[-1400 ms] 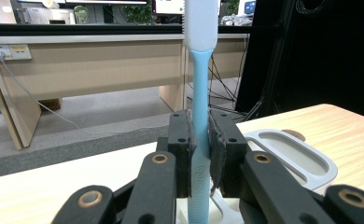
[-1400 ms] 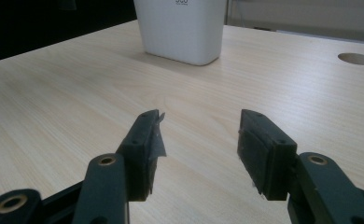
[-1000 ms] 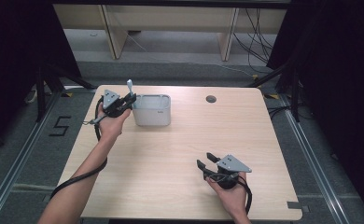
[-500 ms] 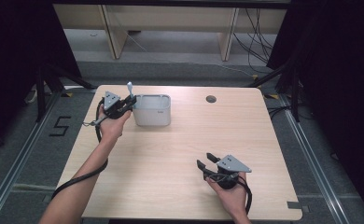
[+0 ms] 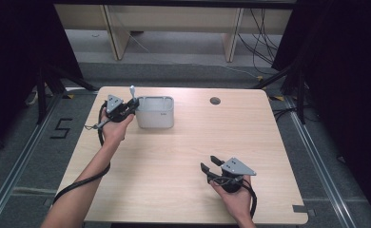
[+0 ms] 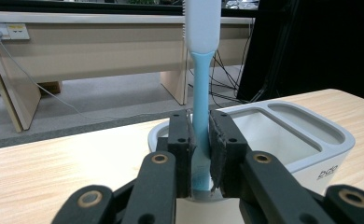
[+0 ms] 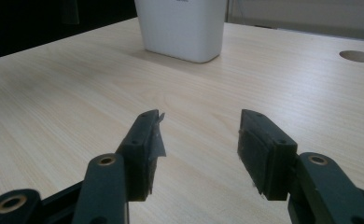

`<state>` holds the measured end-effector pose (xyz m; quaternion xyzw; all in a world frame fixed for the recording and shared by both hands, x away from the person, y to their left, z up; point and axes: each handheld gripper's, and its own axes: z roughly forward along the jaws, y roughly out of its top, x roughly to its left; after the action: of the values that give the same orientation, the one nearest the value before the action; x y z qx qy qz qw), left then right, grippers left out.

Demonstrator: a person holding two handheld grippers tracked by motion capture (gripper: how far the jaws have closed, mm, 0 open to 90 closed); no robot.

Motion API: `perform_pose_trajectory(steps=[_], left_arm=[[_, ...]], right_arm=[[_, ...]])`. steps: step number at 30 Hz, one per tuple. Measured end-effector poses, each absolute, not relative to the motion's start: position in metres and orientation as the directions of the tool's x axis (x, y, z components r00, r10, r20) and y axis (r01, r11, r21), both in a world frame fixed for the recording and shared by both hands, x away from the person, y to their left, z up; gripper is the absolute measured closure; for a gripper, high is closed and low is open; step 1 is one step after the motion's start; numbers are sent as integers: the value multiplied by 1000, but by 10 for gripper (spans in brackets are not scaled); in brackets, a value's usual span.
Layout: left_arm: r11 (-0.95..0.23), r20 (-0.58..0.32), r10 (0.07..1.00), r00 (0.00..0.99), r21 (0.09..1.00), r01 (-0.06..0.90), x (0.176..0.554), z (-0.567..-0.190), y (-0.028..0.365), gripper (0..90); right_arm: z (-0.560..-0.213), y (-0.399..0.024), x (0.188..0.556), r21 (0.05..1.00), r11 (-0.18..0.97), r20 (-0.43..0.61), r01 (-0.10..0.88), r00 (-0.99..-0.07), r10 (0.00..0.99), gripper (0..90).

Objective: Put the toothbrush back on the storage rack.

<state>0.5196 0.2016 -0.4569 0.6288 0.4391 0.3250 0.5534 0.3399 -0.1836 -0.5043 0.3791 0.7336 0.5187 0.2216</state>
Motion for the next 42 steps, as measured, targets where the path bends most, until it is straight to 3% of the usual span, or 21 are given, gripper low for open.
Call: perform_pose_trajectory(steps=[42], left_arm=[[-12, -77, 913, 401, 977, 214, 520, -467, 198, 789]], right_arm=[[-507, -181, 341, 933, 174, 68, 315, -629, 774, 489]])
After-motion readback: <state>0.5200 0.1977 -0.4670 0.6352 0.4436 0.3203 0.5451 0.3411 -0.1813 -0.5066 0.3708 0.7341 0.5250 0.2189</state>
